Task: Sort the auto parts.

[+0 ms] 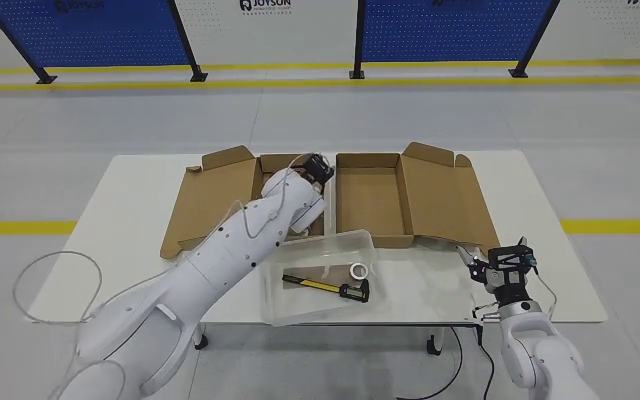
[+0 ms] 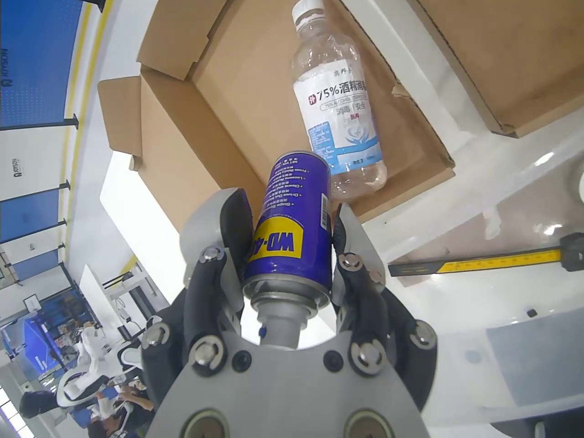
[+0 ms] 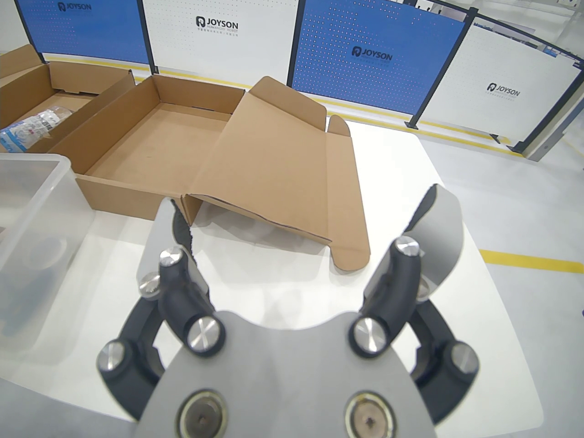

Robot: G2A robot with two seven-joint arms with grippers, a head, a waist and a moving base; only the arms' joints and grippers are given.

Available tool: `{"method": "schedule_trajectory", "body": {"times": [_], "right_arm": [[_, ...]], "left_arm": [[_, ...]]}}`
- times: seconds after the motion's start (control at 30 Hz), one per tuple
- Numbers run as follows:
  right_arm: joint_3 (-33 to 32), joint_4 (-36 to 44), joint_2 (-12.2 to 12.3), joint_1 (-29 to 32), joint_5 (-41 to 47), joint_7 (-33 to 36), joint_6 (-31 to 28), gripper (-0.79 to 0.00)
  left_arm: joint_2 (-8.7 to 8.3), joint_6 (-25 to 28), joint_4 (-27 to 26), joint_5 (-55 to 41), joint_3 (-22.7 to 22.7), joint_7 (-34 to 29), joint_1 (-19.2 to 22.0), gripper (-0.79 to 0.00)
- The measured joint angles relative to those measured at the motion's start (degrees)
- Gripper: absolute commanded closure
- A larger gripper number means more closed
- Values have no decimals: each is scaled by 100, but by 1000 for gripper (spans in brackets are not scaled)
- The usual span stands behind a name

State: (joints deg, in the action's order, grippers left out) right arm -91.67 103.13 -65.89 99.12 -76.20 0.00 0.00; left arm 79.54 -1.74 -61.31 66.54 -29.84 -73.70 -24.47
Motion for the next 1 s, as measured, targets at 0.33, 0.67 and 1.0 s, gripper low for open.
{"method": "schedule_trajectory", "body": {"times": [0.33, 0.67, 1.0], "right_arm": [[0, 0, 0, 0, 0, 0, 0, -785], [0, 0, 0, 0, 0, 0, 0, -785], [0, 0, 0, 0, 0, 0, 0, -785]], "left_arm": [[563, 179, 1336, -147, 344, 258, 381, 0], [1022, 372, 2362, -151, 543, 475, 570, 0], [1369, 516, 3073, -160, 588, 643, 686, 0]]}}
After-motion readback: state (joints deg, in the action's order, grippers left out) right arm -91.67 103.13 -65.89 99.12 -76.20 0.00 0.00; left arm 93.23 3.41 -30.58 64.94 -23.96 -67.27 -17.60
